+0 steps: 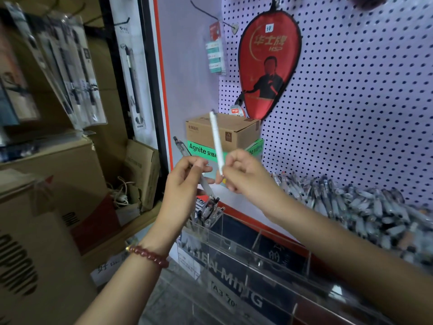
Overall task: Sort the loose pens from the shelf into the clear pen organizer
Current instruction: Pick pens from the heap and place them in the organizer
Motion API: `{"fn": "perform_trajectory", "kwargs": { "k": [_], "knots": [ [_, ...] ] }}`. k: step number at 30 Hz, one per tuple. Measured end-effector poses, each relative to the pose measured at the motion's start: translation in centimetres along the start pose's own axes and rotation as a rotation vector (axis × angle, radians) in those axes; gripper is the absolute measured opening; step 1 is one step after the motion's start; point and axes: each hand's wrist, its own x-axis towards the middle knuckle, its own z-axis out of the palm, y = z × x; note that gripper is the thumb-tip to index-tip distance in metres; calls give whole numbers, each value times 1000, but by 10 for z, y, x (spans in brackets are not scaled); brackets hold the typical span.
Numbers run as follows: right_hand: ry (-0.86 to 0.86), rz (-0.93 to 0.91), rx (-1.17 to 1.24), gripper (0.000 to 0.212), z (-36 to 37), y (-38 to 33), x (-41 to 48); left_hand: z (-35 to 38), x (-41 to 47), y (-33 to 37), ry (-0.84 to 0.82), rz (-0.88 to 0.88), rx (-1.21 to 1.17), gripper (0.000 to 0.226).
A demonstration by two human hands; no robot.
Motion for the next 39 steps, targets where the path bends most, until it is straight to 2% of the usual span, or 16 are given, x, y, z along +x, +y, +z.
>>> {"fn": "perform_trajectory", "kwargs": {
  "k": [3, 5, 9, 10, 11, 13, 16, 19, 22, 25, 26, 28, 30, 33, 36, 39],
  "knots": [
    [-141, -102, -167, 20, 11, 3, -4, 1, -4, 4, -8, 24, -51, 11],
    [-174, -148, -284, 20, 15, 7, -5, 1, -6, 4, 4, 29, -40, 8],
    [-71, -263, -748, 17, 5, 0, -3, 3, -9, 1, -12, 152, 127, 19],
    [-15, -260, -782, 20, 1, -2, -2, 3, -10, 2, -24, 187, 148, 22],
    [23, -245, -717, 22, -1, -4, 0, 2, -10, 3, -46, 214, 166, 23],
    [51, -175, -424, 26, -3, -6, 5, -1, -12, 4, -139, 255, 228, 25],
    [-14, -29, -153, 37, 1, -8, 6, -3, -17, -1, -282, 313, 421, 59],
    [12, -47, -176, 35, 4, -7, 6, -1, -19, -7, -327, 347, 520, 66],
    [183, -65, -255, 25, -3, -5, 10, 0, -18, -11, -341, 356, 535, 78],
    [312, -123, -351, 31, -19, -9, 13, -4, -15, -21, -351, 291, 817, 100],
    [313, -119, -371, 30, -25, -10, 13, -6, -14, -25, -378, 292, 956, 95],
    [274, -85, -416, 29, -32, -8, 16, -8, -11, -33, -442, 346, 1168, 65],
    [237, -58, -454, 30, -34, -3, 18, -8, -9, -40, -472, 350, 1176, 39],
    [190, -39, -485, 27, -30, 7, 20, -6, -4, -45, -409, 382, 1149, 11],
    [125, -8, -415, 22, -24, 17, 22, -15, 5, -48, -285, 383, 1178, 8],
    [82, 0, -328, 23, -15, 27, 22, -28, 14, -49, -246, 344, 1054, 15]
  ]
}}
